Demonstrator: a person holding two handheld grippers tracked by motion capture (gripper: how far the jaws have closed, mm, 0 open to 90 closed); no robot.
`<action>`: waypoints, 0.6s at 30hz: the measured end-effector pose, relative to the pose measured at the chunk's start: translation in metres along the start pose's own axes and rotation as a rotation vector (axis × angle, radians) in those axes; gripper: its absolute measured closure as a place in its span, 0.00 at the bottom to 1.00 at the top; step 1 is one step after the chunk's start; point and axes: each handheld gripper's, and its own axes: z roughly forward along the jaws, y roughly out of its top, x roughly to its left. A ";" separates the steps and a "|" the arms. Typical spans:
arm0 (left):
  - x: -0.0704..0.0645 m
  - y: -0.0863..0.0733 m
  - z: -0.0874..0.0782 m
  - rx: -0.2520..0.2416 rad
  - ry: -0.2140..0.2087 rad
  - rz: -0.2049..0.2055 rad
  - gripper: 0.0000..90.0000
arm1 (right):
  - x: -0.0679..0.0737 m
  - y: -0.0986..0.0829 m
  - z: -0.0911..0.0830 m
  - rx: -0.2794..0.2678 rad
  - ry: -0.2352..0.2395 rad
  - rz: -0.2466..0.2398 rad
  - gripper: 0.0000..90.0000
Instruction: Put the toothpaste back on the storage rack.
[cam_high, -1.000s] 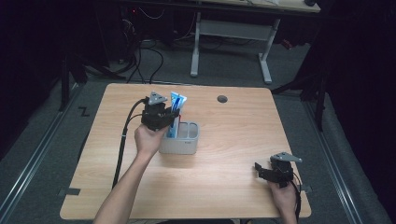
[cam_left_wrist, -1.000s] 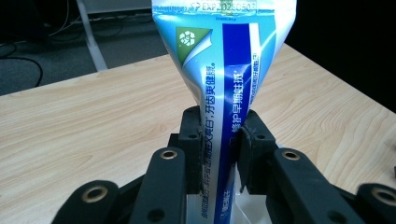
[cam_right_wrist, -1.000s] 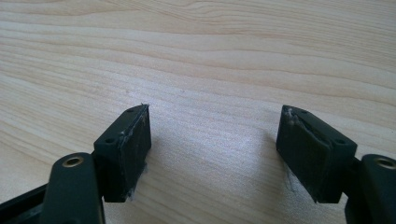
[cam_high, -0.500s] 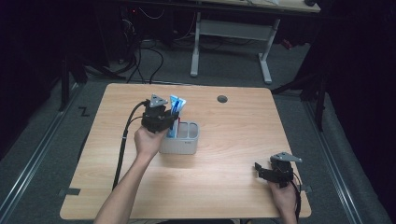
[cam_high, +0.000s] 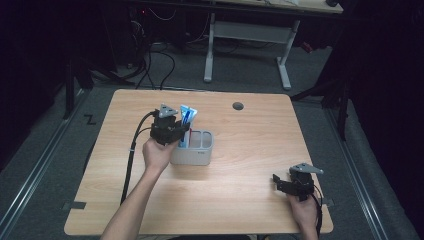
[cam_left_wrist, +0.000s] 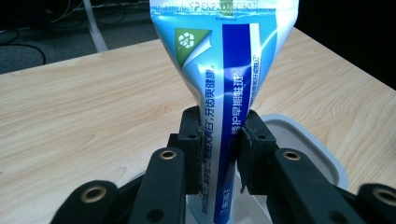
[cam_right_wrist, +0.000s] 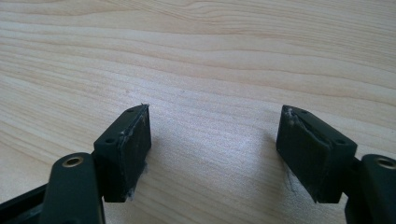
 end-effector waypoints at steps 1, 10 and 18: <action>0.000 -0.001 0.000 -0.002 -0.001 -0.001 0.82 | 0.000 0.000 0.000 0.000 0.000 0.000 0.29; 0.001 -0.004 0.000 0.005 -0.008 -0.008 0.82 | 0.000 0.000 0.000 0.000 0.000 -0.002 0.29; 0.003 -0.011 0.001 0.016 -0.001 -0.014 0.81 | 0.000 0.000 0.000 0.000 0.000 0.000 0.29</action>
